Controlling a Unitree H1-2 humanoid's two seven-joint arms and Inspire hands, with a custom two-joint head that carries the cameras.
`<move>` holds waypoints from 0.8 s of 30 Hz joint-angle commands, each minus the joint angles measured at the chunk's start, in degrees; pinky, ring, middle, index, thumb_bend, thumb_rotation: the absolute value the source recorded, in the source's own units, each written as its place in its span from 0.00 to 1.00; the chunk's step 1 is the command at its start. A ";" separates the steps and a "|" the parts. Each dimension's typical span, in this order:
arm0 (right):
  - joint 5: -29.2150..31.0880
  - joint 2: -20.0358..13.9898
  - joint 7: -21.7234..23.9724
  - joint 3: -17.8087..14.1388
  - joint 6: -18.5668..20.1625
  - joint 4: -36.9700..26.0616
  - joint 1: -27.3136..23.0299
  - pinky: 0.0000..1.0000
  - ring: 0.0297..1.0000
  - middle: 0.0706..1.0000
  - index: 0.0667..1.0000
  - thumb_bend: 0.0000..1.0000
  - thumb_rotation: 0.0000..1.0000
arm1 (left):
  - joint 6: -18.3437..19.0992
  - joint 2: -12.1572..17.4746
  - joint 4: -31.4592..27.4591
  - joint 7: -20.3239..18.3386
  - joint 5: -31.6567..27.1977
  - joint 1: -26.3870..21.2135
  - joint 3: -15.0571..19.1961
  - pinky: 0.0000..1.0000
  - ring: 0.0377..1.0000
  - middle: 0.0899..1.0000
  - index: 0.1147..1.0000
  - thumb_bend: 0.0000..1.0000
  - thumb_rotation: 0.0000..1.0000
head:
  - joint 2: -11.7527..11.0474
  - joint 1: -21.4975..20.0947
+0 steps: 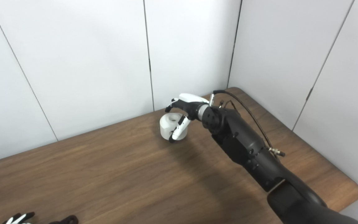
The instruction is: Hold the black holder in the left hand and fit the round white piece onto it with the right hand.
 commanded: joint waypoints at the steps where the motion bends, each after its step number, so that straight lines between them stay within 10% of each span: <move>1: -1.26 -1.81 -1.85 0.06 -0.55 -0.16 -3.29 0.98 1.00 1.00 0.82 1.00 0.25 | -0.21 0.22 -1.62 0.51 0.55 0.10 0.34 1.00 0.96 0.86 0.41 0.52 0.04 | 0.01 0.04; 24: -3.32 -2.09 -1.62 1.09 -0.03 3.70 -6.62 1.00 1.00 1.00 0.89 1.00 0.26 | -0.48 0.72 -3.17 0.46 0.83 2.12 0.58 1.00 0.95 0.85 0.41 0.52 0.04 | 0.11 0.75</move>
